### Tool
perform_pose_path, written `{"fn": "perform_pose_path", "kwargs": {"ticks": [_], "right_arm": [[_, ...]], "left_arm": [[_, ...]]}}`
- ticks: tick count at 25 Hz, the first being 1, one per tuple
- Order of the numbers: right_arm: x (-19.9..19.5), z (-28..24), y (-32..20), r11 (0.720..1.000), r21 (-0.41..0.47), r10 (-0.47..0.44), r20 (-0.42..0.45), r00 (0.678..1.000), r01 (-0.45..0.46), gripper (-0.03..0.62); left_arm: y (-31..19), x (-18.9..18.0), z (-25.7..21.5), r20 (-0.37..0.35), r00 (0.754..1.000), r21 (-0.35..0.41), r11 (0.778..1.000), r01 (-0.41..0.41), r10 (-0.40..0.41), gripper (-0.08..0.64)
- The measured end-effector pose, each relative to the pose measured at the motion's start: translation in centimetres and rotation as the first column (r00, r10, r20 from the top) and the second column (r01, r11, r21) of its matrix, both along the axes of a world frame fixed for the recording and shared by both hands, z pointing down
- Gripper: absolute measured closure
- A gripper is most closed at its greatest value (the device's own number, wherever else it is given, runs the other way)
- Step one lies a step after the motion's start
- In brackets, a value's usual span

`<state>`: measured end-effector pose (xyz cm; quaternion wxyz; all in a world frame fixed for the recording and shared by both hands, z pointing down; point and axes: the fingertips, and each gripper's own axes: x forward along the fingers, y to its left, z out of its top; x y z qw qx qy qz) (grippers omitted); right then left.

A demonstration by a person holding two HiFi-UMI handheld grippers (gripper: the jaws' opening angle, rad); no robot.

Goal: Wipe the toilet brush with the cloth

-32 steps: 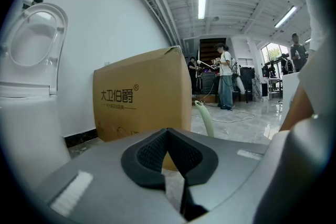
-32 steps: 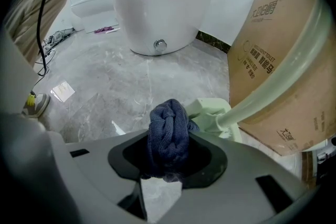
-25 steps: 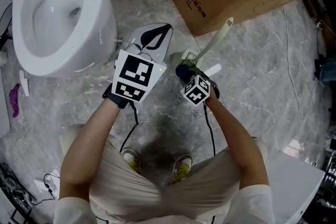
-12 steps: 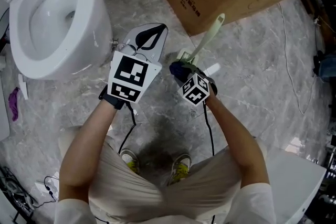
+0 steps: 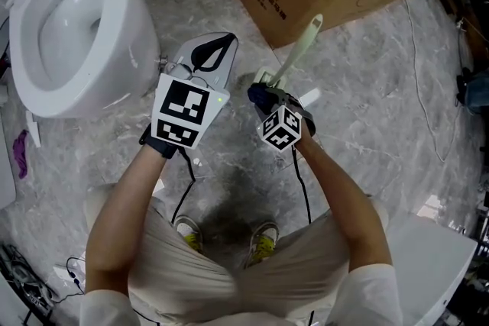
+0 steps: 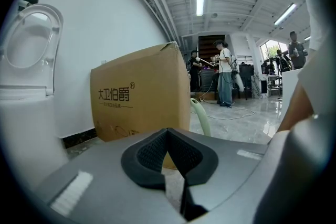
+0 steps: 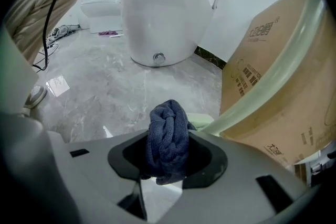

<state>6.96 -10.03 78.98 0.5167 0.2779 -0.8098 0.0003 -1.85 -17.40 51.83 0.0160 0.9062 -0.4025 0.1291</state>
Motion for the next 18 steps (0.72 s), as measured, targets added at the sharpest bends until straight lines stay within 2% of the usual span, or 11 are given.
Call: {"fn": "perform_pose_path", "kwargs": {"ticks": [7, 18], "right_arm": [[0.6, 0.5, 0.0, 0.999, -0.019, 0.046, -0.005, 0.999, -0.046, 0.433], [1.0, 1.7, 1.3, 0.993, -0.096, 0.060, -0.019, 0.998, -0.062, 0.431]], "left_arm": [[-0.2, 0.1, 0.1, -0.003, 1.000, -0.002, 1.000, -0.004, 0.004, 0.560], [0.3, 0.1, -0.3, -0.002, 1.000, 0.004, 1.000, -0.010, 0.010, 0.560]]}}
